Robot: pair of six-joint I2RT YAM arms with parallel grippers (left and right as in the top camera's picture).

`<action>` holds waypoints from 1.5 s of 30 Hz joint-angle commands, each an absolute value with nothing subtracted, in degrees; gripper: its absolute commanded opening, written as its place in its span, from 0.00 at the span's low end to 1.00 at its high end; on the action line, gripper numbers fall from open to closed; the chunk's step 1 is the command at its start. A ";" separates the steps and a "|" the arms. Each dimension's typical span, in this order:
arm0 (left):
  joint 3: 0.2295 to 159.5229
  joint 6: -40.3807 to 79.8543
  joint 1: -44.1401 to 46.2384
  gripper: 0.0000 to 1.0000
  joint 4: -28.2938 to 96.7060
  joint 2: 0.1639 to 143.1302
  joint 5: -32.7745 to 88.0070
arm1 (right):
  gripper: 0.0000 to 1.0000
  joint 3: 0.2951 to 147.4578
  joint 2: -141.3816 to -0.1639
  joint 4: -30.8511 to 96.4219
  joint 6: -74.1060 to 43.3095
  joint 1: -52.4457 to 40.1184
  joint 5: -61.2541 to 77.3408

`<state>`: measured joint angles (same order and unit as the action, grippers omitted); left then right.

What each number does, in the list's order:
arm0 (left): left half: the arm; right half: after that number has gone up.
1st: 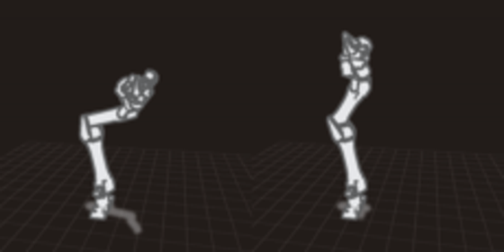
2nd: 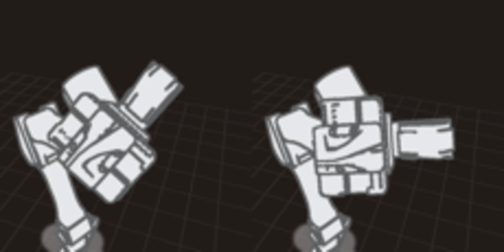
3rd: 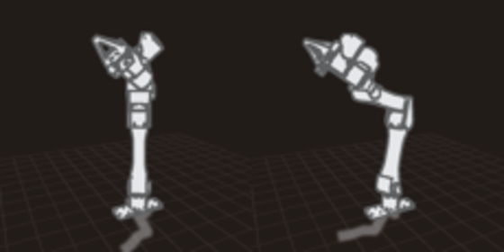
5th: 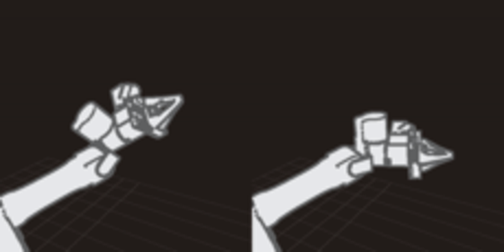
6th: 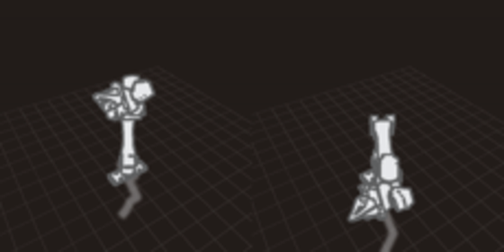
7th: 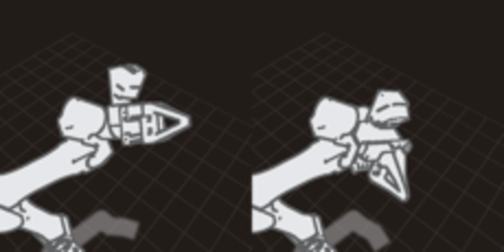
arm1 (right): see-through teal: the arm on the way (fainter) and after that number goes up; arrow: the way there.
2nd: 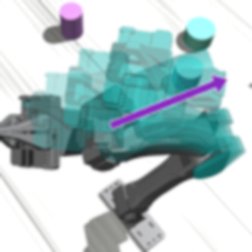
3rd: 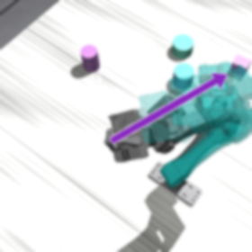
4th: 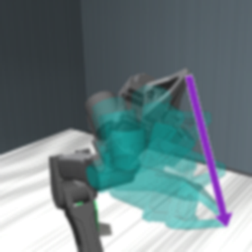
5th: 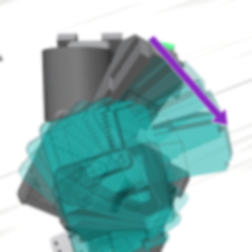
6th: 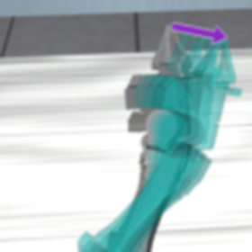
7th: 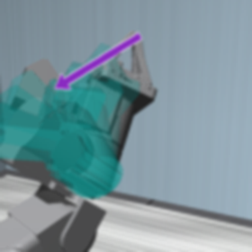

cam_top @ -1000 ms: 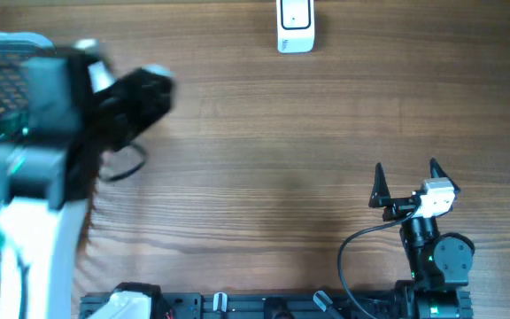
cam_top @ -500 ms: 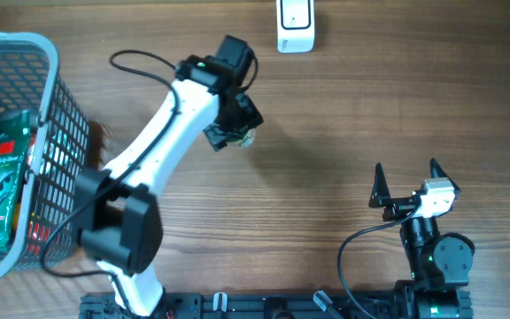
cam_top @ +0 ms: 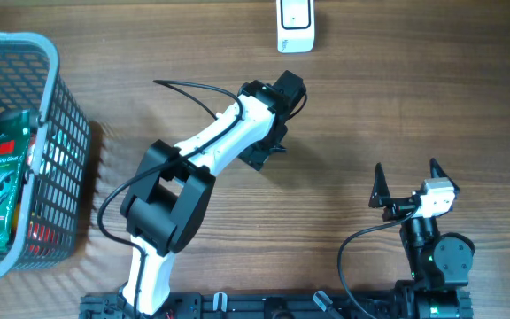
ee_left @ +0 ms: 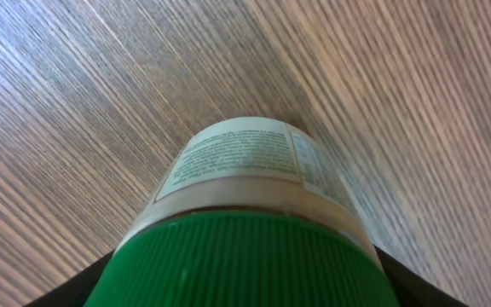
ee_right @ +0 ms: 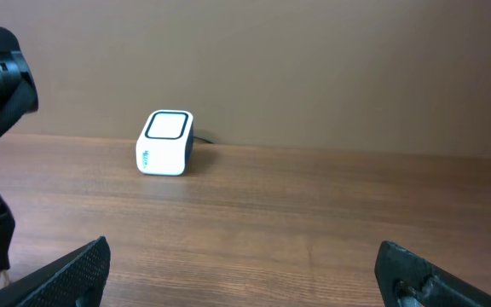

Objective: Scan the item barcode
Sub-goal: 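Lift the jar out and place it upright on the table center, then return the left gripper to the basket and grasp the green glove pack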

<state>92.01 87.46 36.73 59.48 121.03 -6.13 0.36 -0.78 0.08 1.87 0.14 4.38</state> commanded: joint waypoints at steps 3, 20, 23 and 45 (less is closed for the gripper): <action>92.90 84.49 37.17 1.00 60.42 119.46 -7.60 | 1.00 0.30 -0.43 -0.03 2.85 -0.14 3.44; 94.11 55.18 33.23 1.00 63.86 85.41 -19.16 | 1.00 0.30 -0.43 -0.03 2.85 -0.14 3.44; 94.11 49.08 29.89 1.00 63.61 81.60 -19.16 | 1.00 0.30 -0.43 -0.03 2.85 -0.14 3.44; 93.97 71.85 -36.23 1.00 70.65 80.27 -10.41 | 1.00 0.30 -0.43 -0.03 2.85 -0.14 3.44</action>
<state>93.82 63.90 -32.16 68.07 75.57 -14.06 0.36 -0.78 0.08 1.87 0.14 4.36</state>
